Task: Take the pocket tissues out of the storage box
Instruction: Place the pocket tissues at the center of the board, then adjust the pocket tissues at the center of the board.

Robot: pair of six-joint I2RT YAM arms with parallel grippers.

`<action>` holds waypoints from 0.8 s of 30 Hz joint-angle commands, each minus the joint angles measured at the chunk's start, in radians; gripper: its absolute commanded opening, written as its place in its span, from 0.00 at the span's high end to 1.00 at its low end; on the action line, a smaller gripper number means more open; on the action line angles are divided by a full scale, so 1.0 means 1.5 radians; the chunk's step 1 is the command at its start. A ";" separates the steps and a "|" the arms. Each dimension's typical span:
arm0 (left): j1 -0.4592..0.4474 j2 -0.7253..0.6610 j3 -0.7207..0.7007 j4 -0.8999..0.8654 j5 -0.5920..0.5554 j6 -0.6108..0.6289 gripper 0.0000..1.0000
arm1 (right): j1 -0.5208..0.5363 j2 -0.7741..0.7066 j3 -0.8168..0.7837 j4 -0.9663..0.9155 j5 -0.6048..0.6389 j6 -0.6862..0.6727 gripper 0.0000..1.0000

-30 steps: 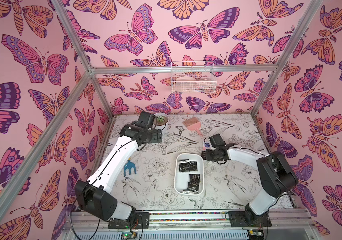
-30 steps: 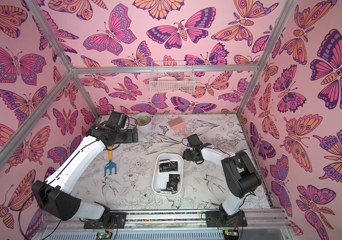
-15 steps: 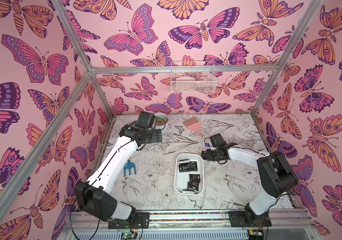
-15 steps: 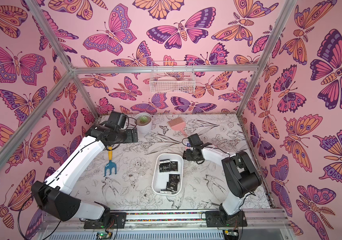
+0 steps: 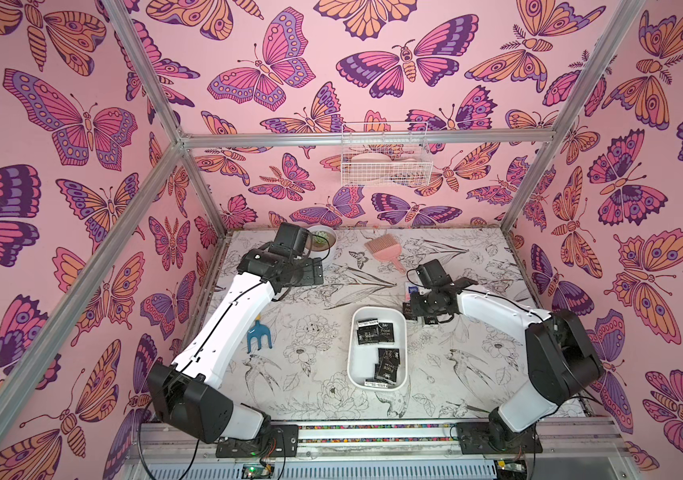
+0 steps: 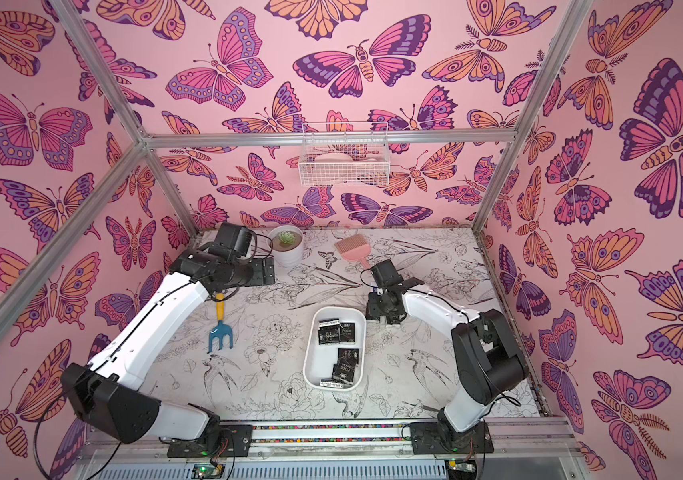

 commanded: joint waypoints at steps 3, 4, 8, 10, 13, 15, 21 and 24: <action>0.004 -0.020 -0.012 -0.010 -0.012 0.005 0.00 | 0.012 0.035 0.028 0.017 -0.031 0.019 0.62; 0.004 -0.021 -0.013 -0.011 -0.012 0.005 0.00 | 0.013 0.041 0.031 0.023 -0.033 0.023 0.63; 0.005 -0.021 -0.014 -0.011 -0.015 0.007 0.00 | 0.016 0.064 0.042 0.038 -0.046 0.030 0.70; 0.005 -0.021 -0.013 -0.011 -0.015 0.007 0.00 | 0.021 0.073 0.048 0.045 -0.054 0.030 0.73; 0.005 -0.021 -0.013 -0.011 -0.013 0.007 0.00 | 0.028 0.092 0.062 0.048 -0.060 0.034 0.73; 0.005 -0.022 -0.014 -0.011 -0.013 0.007 0.00 | 0.031 0.103 0.070 0.048 -0.060 0.036 0.74; 0.005 -0.024 -0.011 -0.014 -0.015 0.007 0.00 | 0.034 0.122 0.075 0.050 -0.062 0.040 0.75; 0.005 -0.025 -0.010 -0.016 -0.017 0.008 0.00 | 0.034 0.137 0.076 0.049 -0.060 0.046 0.75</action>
